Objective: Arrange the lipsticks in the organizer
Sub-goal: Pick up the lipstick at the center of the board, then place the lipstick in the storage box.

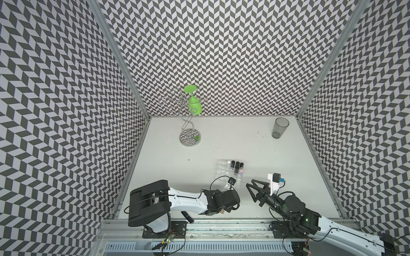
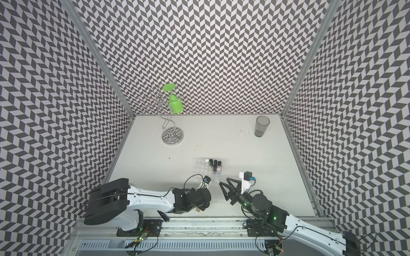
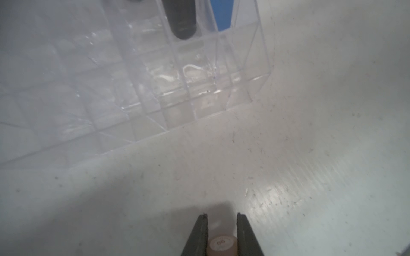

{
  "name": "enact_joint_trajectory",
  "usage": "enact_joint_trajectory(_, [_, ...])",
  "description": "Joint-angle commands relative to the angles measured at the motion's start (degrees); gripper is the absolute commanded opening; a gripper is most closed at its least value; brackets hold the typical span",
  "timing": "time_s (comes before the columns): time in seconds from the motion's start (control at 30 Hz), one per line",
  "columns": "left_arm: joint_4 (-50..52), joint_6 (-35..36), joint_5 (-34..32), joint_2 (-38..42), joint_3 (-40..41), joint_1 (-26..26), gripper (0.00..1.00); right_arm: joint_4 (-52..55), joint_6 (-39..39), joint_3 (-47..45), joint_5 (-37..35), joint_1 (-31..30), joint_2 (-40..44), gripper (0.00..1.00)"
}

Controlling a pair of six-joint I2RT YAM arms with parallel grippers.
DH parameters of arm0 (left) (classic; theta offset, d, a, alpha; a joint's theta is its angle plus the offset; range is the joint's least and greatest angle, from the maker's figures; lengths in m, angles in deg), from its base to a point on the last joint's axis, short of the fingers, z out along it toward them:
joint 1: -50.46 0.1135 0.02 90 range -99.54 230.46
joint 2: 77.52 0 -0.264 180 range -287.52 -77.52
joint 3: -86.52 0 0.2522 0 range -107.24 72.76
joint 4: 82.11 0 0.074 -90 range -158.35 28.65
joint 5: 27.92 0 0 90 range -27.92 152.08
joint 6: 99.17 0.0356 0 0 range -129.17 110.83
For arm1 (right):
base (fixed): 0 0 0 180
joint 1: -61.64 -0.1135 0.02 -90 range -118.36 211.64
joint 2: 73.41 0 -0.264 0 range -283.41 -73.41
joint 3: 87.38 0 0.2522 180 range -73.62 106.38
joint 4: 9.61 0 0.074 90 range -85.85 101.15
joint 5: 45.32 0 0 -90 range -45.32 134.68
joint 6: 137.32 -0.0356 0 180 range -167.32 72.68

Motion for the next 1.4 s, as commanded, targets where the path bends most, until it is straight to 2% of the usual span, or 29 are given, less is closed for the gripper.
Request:
enact_joint_trajectory(0.0, [-6.9, 4.0, -4.7, 7.5, 0.6, 1.1, 0.00, -2.3, 1.6, -5.3, -1.9, 0.2, -0.2, 0.62])
enact_joint_trajectory(0.1, [-12.4, 7.4, -7.8, 14.4, 3.1, 3.7, 0.00, -3.3, 1.7, -5.7, -2.5, 0.3, -0.7, 0.62])
enact_joint_trajectory(0.17, [-17.7, 10.6, -7.0, 18.4, 5.4, 6.2, 0.00, -4.6, 1.9, -6.5, -3.0, 0.3, -0.8, 0.62])
enact_joint_trajectory(0.3, [-36.0, 19.6, -4.6, 23.0, 12.3, 9.2, 0.00, -6.5, 2.5, -7.8, -4.5, 0.3, -0.9, 0.62])
enact_joint_trajectory(0.43, [-54.0, 26.3, -2.8, 22.6, 18.1, 11.1, 0.00, -6.8, 3.4, -7.9, -5.8, 0.3, -1.0, 0.62])
enact_joint_trajectory(0.63, [-70.8, 31.1, 0.9, 17.1, 20.6, 12.1, 0.00, -8.1, 4.9, -7.4, -7.5, 0.4, -3.0, 0.62])
enact_joint_trajectory(0.7, [-81.2, 32.9, 0.6, 13.6, 23.4, 12.1, 0.00, -9.4, 5.0, -7.5, -7.6, 0.4, -4.0, 0.62])
enact_joint_trajectory(0.8, [-88.0, 33.8, 0.7, 8.3, 23.6, 12.3, 0.00, -12.2, 5.5, -8.0, -7.7, 0.4, -5.5, 0.61])
enact_joint_trajectory(1.03, [-96.3, 35.2, 0.4, 1.5, 23.2, 12.5, 0.00, -16.3, 6.8, -6.7, -7.3, 1.4, -11.3, 0.59])
enact_joint_trajectory(1.17, [-102.2, 35.5, 2.5, -5.3, 21.9, 13.1, 0.00, -19.9, 7.6, -6.1, -6.3, 2.8, -15.7, 0.58])
enact_joint_trajectory(1.37, [-111.9, 37.6, 0.2, -13.2, 20.8, 13.2, 0.00, -21.6, 7.9, -7.2, -6.7, 4.6, -17.9, 0.59])
